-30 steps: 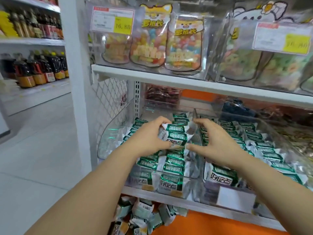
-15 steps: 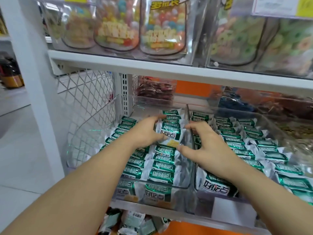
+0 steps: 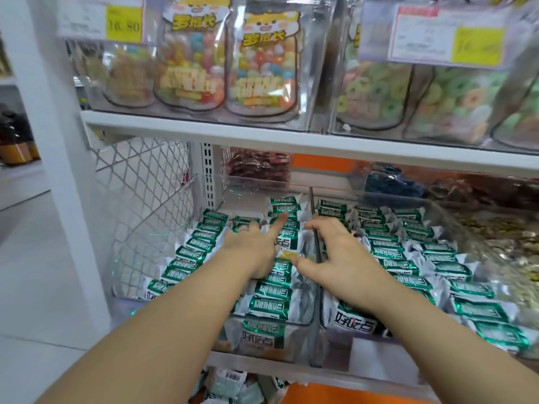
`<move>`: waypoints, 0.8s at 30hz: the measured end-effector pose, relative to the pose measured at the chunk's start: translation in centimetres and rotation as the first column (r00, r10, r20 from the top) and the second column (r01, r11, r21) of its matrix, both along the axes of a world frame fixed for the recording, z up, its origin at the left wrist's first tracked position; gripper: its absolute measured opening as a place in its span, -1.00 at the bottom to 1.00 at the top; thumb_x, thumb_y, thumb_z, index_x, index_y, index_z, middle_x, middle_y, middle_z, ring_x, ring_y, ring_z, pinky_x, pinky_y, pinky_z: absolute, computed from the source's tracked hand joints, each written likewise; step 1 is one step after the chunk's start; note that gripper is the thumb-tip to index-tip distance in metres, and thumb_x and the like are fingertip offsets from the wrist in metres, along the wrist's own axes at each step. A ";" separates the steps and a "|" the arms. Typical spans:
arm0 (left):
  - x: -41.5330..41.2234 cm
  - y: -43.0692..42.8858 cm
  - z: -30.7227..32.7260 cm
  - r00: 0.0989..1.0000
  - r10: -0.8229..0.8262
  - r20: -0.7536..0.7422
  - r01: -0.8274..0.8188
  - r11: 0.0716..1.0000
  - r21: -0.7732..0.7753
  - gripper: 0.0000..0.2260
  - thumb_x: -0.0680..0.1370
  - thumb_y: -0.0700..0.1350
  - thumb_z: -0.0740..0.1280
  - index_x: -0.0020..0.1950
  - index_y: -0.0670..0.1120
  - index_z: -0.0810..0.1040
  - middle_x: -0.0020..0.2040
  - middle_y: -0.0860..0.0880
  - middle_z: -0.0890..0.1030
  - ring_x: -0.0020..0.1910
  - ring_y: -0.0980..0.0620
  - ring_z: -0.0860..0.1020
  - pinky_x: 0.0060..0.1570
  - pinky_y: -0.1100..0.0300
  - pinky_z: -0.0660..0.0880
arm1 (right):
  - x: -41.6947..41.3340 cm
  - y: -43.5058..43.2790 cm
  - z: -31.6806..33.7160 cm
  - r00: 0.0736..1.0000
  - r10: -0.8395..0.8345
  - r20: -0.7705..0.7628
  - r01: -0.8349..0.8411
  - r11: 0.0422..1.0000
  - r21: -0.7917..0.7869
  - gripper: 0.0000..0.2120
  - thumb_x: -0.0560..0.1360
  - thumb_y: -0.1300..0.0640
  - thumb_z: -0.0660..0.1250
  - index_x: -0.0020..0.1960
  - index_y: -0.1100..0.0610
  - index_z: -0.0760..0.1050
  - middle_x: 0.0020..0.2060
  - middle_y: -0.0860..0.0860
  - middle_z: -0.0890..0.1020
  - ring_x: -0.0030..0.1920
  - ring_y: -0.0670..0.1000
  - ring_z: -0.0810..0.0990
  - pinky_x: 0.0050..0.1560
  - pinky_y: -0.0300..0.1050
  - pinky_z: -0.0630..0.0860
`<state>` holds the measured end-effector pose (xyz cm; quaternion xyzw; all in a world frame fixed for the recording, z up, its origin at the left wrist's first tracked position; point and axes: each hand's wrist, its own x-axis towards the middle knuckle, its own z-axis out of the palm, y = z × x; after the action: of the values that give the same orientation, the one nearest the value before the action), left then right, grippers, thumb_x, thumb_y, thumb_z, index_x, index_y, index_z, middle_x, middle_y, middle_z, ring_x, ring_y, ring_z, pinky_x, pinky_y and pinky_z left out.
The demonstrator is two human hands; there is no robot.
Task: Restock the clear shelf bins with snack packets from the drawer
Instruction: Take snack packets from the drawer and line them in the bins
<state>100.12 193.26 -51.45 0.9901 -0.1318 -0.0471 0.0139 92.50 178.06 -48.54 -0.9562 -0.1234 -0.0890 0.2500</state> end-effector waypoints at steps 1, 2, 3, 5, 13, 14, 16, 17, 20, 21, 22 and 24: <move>-0.3 -0.1 0.5 1.000 0.010 -0.005 -0.009 1.000 0.007 -0.33 0.65 -0.01 0.12 0.49 0.23 -0.37 0.51 -0.25 0.10 0.43 -0.24 0.23 0.39 -0.18 0.17 | -0.2 0.0 0.1 1.000 0.000 0.004 0.000 1.000 -0.030 -0.36 0.50 -0.20 0.27 0.49 -0.01 0.18 0.48 -0.11 0.20 0.40 -0.08 0.28 0.26 -0.23 0.27; -0.8 -0.1 1.0 1.000 0.014 -0.003 -0.014 1.000 -0.001 -0.35 0.65 -0.01 0.12 0.50 0.22 -0.34 0.51 -0.24 0.09 0.43 -0.24 0.24 0.39 -0.17 0.16 | -0.4 0.0 0.2 1.000 -0.007 0.010 0.008 0.998 -0.065 -0.34 0.52 -0.21 0.24 0.52 0.00 0.14 0.51 -0.09 0.16 0.45 -0.07 0.21 0.35 -0.20 0.20; -1.5 0.1 1.4 1.000 0.012 0.012 -0.012 1.000 -0.017 -0.38 0.66 0.01 0.10 0.51 0.21 -0.29 0.52 -0.23 0.09 0.44 -0.24 0.23 0.39 -0.17 0.14 | -0.8 0.0 0.2 0.999 -0.022 0.027 0.024 0.995 -0.096 -0.33 0.53 -0.23 0.20 0.53 0.01 0.12 0.53 -0.07 0.13 0.49 -0.06 0.15 0.41 -0.19 0.12; -3.4 1.0 2.2 0.995 -0.002 0.104 0.009 0.998 -0.067 -0.48 0.66 0.06 0.03 0.54 0.19 -0.17 0.52 -0.18 0.11 0.45 -0.20 0.21 0.40 -0.14 0.14 | -1.9 0.4 0.1 0.994 -0.047 0.102 0.060 0.990 -0.131 -0.36 0.55 -0.23 0.15 0.54 0.01 0.13 0.53 -0.07 0.13 0.51 -0.05 0.09 0.47 -0.16 0.02; -15.0 12.2 0.6 0.810 -0.142 0.568 0.337 0.907 -0.254 -0.70 0.55 -0.05 0.09 0.15 -0.01 0.56 0.01 0.03 0.62 -0.10 -0.04 0.60 -0.15 0.10 0.52 | -9.9 4.3 -4.4 0.866 0.260 0.426 -0.235 0.966 -0.112 -0.80 0.52 0.01 0.21 -0.03 0.05 0.58 -0.14 -0.08 0.63 -0.09 -0.01 0.57 -0.05 -0.13 0.50; -16.2 13.9 -0.4 0.822 -0.142 0.551 0.328 0.910 -0.255 -0.72 0.54 -0.06 0.10 0.12 0.01 0.56 -0.03 0.06 0.63 -0.13 -0.01 0.59 -0.18 0.14 0.50 | -10.6 4.9 -5.6 0.870 0.305 0.388 -0.278 0.952 -0.125 -0.80 0.53 0.01 0.19 -0.06 0.03 0.58 -0.20 -0.10 0.61 -0.16 -0.05 0.55 -0.12 -0.22 0.48; -17.9 16.9 -3.0 0.868 -0.103 0.485 0.275 0.914 -0.297 -0.76 0.52 -0.06 0.12 0.09 0.10 0.52 -0.08 0.11 0.63 -0.16 0.06 0.57 -0.19 0.21 0.46 | -11.5 6.1 -8.5 0.879 0.383 0.284 -0.357 0.923 -0.140 -0.80 0.53 0.02 0.19 -0.09 0.00 0.58 -0.25 -0.14 0.59 -0.22 -0.14 0.49 -0.14 -0.39 0.37; -18.3 18.2 -4.4 0.893 -0.064 0.445 0.232 0.914 -0.333 -0.77 0.51 -0.05 0.12 0.07 0.13 0.50 -0.09 0.14 0.62 -0.17 0.08 0.57 -0.20 0.24 0.45 | -11.6 6.6 -10.0 0.882 0.415 0.224 -0.388 0.909 -0.156 -0.85 0.53 0.03 0.24 -0.09 -0.01 0.58 -0.24 -0.15 0.60 -0.22 -0.16 0.48 -0.15 -0.41 0.37; -18.5 20.4 -9.3 0.958 0.047 0.285 0.072 0.916 -0.394 -0.77 0.53 -0.02 0.15 0.08 0.14 0.55 -0.04 0.20 0.60 -0.13 0.16 0.57 -0.23 0.45 0.34 | -11.0 8.4 -14.4 0.903 0.429 -0.026 -0.425 0.881 -0.208 -0.87 0.55 0.05 0.27 0.05 -0.02 0.57 -0.08 -0.12 0.63 -0.08 -0.12 0.55 -0.08 -0.19 0.55; -18.3 20.7 -11.0 0.972 0.088 0.219 0.008 0.916 -0.401 -0.78 0.56 -0.01 0.18 0.12 0.15 0.56 0.01 0.22 0.59 -0.09 0.19 0.56 -0.20 0.45 0.35 | -10.7 8.8 -15.9 0.900 0.416 -0.130 -0.435 0.874 -0.215 -0.83 0.60 0.03 0.22 0.14 -0.02 0.53 0.02 -0.10 0.60 0.02 -0.07 0.55 0.01 -0.10 0.54; -18.0 20.9 -12.6 0.984 0.114 0.139 -0.046 0.907 -0.418 -0.78 0.57 0.02 0.21 0.17 0.14 0.55 0.06 0.22 0.56 -0.05 0.20 0.54 -0.15 0.38 0.41 | -10.4 9.3 -17.2 0.885 0.397 -0.243 -0.449 0.865 -0.223 -0.79 0.63 0.01 0.17 0.21 -0.02 0.48 0.10 -0.08 0.57 0.09 -0.02 0.53 0.07 -0.04 0.51; -17.7 21.1 -15.0 0.994 0.107 -0.007 -0.098 0.873 -0.477 -0.65 0.53 0.17 0.20 0.26 0.12 0.51 0.13 0.16 0.52 -0.01 0.18 0.53 -0.01 0.20 0.48 | -10.1 10.6 -19.4 0.838 0.354 -0.416 -0.476 0.846 -0.239 -0.74 0.62 -0.02 0.18 0.29 -0.03 0.41 0.20 -0.04 0.52 0.16 0.02 0.52 0.12 0.02 0.49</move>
<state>82.46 214.31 -66.47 0.9622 -0.0868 -0.0028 0.2581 82.40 188.64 -67.91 -0.9334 -0.2964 0.1651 0.1165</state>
